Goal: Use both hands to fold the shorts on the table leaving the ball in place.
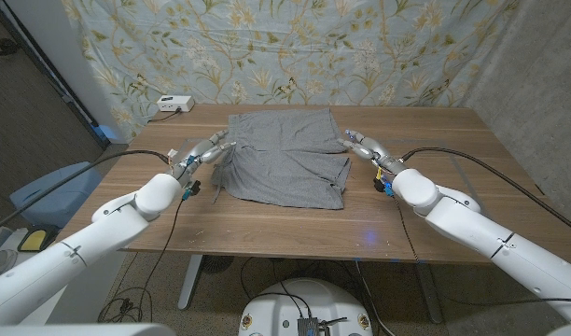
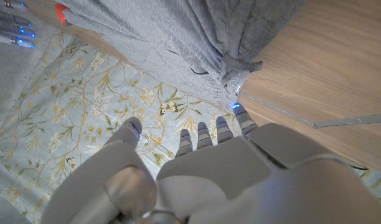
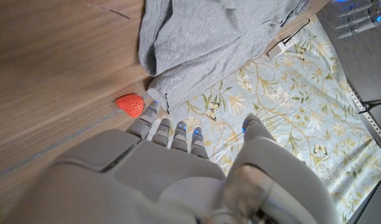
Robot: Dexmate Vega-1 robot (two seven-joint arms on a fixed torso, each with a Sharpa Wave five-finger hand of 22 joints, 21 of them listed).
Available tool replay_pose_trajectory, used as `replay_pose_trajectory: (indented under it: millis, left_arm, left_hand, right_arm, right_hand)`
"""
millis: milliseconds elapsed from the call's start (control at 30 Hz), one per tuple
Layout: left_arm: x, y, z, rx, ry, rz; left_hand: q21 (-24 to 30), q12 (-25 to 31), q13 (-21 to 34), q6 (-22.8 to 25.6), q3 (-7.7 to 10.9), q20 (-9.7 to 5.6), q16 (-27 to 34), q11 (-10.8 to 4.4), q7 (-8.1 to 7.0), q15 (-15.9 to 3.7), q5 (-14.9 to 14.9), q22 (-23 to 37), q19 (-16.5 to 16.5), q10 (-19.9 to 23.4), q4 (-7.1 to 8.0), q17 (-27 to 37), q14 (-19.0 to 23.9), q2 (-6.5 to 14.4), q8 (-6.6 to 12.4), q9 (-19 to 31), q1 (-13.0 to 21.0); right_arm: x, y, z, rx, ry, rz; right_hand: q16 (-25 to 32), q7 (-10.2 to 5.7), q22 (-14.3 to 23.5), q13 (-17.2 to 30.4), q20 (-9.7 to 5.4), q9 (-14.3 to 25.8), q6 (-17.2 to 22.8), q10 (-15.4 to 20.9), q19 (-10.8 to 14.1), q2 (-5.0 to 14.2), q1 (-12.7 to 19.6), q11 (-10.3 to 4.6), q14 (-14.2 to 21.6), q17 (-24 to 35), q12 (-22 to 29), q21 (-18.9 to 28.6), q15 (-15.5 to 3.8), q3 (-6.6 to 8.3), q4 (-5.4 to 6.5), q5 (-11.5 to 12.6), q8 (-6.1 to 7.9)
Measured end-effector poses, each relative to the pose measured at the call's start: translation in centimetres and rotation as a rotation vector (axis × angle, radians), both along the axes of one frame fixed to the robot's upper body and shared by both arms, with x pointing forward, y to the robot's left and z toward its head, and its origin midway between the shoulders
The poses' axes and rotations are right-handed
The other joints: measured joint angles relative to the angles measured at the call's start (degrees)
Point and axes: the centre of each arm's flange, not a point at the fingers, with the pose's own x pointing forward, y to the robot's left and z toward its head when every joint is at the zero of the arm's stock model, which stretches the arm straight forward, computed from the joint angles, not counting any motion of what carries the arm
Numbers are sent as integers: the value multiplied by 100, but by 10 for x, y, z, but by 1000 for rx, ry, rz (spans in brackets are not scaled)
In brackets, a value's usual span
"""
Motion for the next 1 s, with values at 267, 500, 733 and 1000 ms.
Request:
replay_pose_trajectory:
  millis: [267, 500, 733, 1000]
  left_arm:
    - [-9, 8, -8, 111, 50, 54]
    - [-18, 9, -9, 177, 60, 62]
    - [-22, 11, -10, 275, 87, 100]
    - [-23, 14, -13, 363, 118, 144]
  left_hand:
    - [-44, -22, 0, 14, 16, 0, -45, 0, 14, -32, 0, 0, 0, 0, -60, 0, -32, -1, 0, 0, 46]
    - [-44, -45, -1, 164, 31, 0, -45, -54, 1, -76, -22, -1, 0, 54, -224, -1, -49, -74, 27, 0, 226]
    - [-85, -45, -1, 246, 44, 0, -45, -125, -42, -123, -22, -16, 0, 80, -400, -1, -1, -166, 27, -1, 362]
    - [-89, -116, -1, 246, 36, -22, -45, -206, -87, -155, -44, -16, -22, -2, -563, -1, -33, -245, 27, -1, 500]
  right_arm:
    - [-29, 28, -18, -86, 7, 10]
    - [-38, 31, -26, -145, -1, -38]
    - [-61, 52, -41, -209, -2, -29]
    - [-76, 66, -55, -257, 5, -34]
  right_hand:
    - [0, 27, 0, 0, -9, 0, 70, 40, 8, 30, 89, -40, 46, 0, 0, 0, -21, 60, -19, -44, 41]
    - [0, 59, -16, -1, 1, 0, 203, 204, 142, -56, 254, -46, 178, -1, 36, 44, -73, 181, -140, -44, 50]
    - [0, 57, -16, -1, 28, 0, 351, 318, 238, -106, 437, 11, 288, -17, 60, 45, -122, 298, -257, -83, 62]
    - [0, 51, -16, -1, 15, 0, 481, 392, 338, -121, 603, 1, 374, -16, 59, 84, -169, 383, -384, -82, 85]
